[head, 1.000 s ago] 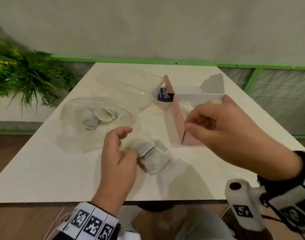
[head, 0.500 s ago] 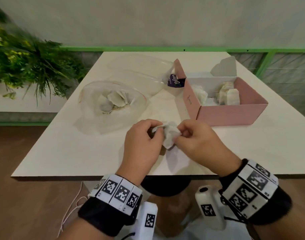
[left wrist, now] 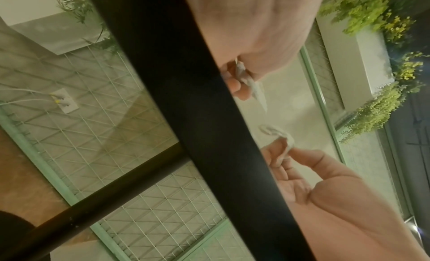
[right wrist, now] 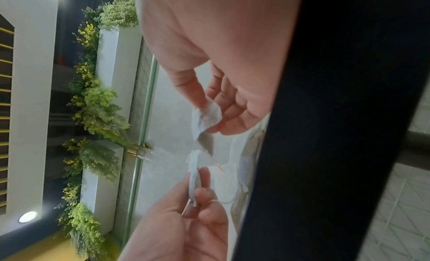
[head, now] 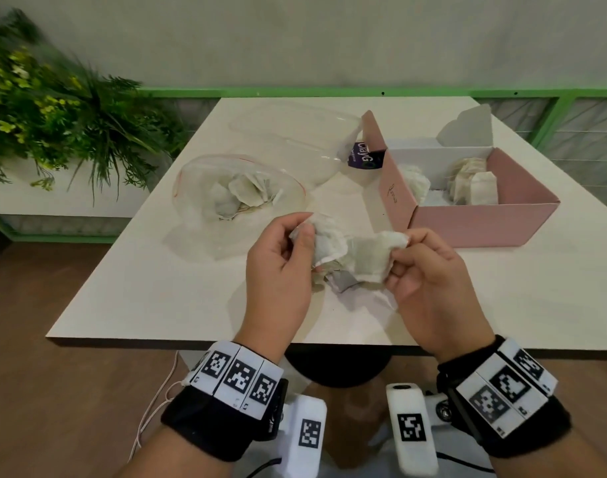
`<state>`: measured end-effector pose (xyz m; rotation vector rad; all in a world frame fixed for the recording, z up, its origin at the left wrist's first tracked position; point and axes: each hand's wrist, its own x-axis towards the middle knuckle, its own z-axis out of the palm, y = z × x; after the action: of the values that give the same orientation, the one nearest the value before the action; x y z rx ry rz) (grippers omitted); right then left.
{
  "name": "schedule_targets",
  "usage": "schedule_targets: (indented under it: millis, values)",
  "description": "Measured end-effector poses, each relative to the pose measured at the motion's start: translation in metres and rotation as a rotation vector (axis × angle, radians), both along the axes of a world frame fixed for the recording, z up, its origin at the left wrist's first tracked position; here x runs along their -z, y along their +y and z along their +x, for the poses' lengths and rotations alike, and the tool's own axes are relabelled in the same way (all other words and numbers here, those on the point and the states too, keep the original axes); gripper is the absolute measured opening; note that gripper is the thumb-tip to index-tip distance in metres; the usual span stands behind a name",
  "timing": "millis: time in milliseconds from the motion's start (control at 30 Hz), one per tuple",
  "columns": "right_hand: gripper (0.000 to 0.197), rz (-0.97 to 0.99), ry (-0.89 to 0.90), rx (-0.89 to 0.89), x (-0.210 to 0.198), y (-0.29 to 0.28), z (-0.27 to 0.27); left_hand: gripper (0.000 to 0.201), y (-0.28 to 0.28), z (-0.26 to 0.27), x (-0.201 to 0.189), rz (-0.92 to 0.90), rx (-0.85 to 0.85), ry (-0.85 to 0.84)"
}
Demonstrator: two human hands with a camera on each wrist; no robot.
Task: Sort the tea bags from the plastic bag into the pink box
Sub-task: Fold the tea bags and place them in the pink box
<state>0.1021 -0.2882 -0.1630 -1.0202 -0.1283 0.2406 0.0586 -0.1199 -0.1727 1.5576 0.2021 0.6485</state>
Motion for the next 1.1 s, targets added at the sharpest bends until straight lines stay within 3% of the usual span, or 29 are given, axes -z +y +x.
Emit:
schedule_targets:
  millis: [133,233,367,533,733,900,967,1100]
  values:
    - [0.028,-0.137,-0.040,-0.007,-0.003,0.000,-0.005,0.023,-0.003,0.000,-0.003,-0.090,0.085,0.015]
    - [0.017,-0.173,-0.106,-0.042,-0.002,0.002,-0.008,0.047,-0.003,0.000,-0.004,-0.112,0.128,0.030]
    - [0.012,-0.184,-0.210,-0.137,0.002,0.004,-0.010,0.054,-0.004,-0.001,-0.006,-0.097,0.157,0.024]
    - [0.046,-0.146,-0.204,-0.137,0.004,0.005,-0.011,0.057,-0.006,-0.004,-0.009,-0.062,0.218,0.046]
    - [0.055,-0.106,-0.162,-0.058,0.007,0.007,-0.008,0.052,-0.007,-0.006,-0.009,-0.046,0.199,-0.003]
    - [0.024,-0.174,-0.215,-0.038,0.010,0.007,-0.006,0.055,-0.008,-0.007,-0.008,-0.002,0.200,-0.022]
    - [0.020,-0.173,-0.222,-0.031,0.011,0.006,-0.006,0.053,-0.008,-0.007,-0.007,0.009,0.184,-0.025]
    - [0.011,-0.152,-0.232,-0.037,0.010,0.005,-0.008,0.034,-0.004,-0.006,-0.003,0.044,0.107,-0.044]
